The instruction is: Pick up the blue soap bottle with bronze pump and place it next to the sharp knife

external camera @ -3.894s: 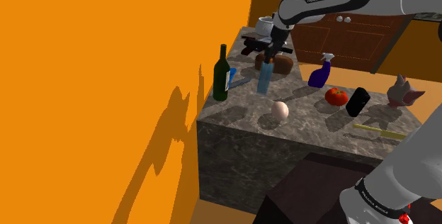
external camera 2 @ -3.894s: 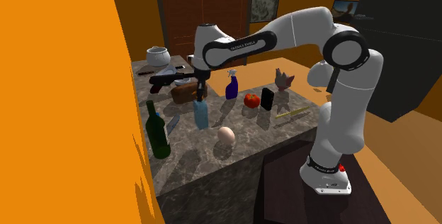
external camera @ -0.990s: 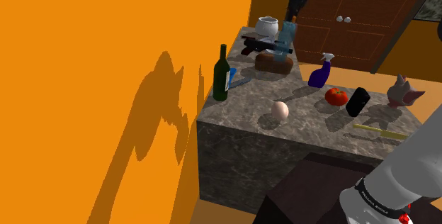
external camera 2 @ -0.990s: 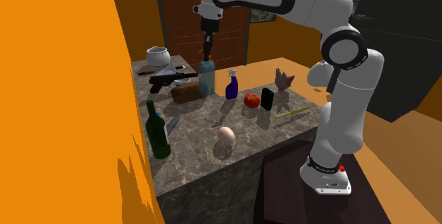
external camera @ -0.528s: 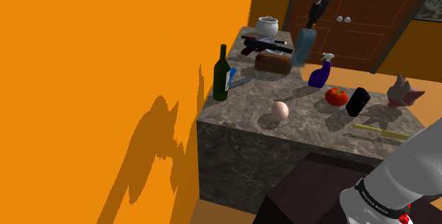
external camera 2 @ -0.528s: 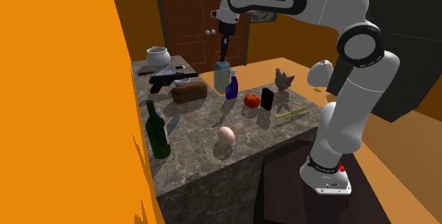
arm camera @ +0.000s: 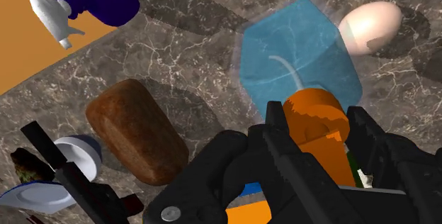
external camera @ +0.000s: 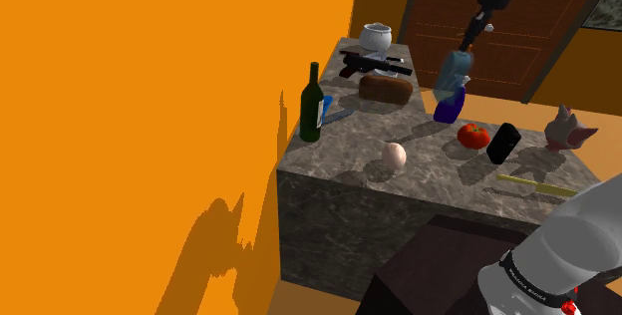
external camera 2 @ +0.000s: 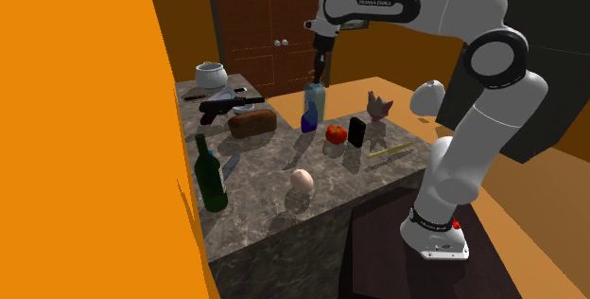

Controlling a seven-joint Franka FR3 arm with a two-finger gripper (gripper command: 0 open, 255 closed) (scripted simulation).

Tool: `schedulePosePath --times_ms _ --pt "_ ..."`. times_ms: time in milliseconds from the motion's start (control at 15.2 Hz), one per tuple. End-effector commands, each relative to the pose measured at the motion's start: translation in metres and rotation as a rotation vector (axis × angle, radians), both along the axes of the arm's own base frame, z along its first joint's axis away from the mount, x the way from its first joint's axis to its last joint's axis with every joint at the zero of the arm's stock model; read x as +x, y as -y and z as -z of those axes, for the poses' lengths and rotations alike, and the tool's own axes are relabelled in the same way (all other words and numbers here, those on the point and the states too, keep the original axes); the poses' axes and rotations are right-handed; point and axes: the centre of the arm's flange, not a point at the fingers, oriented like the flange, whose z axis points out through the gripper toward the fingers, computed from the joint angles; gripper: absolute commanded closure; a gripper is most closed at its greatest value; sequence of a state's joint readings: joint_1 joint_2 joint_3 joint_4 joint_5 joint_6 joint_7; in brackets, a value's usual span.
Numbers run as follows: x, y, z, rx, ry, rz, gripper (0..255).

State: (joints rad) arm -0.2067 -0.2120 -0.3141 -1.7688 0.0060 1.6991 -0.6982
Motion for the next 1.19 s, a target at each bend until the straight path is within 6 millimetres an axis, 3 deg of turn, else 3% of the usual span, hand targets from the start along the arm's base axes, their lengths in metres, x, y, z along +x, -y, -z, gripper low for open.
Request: schedulePosePath --times_ms 0,1122 --pt "-0.020 0.022 0.007 0.000 0.001 -0.002 255" --pt "-0.163 0.187 0.061 0.000 0.001 -0.002 255"
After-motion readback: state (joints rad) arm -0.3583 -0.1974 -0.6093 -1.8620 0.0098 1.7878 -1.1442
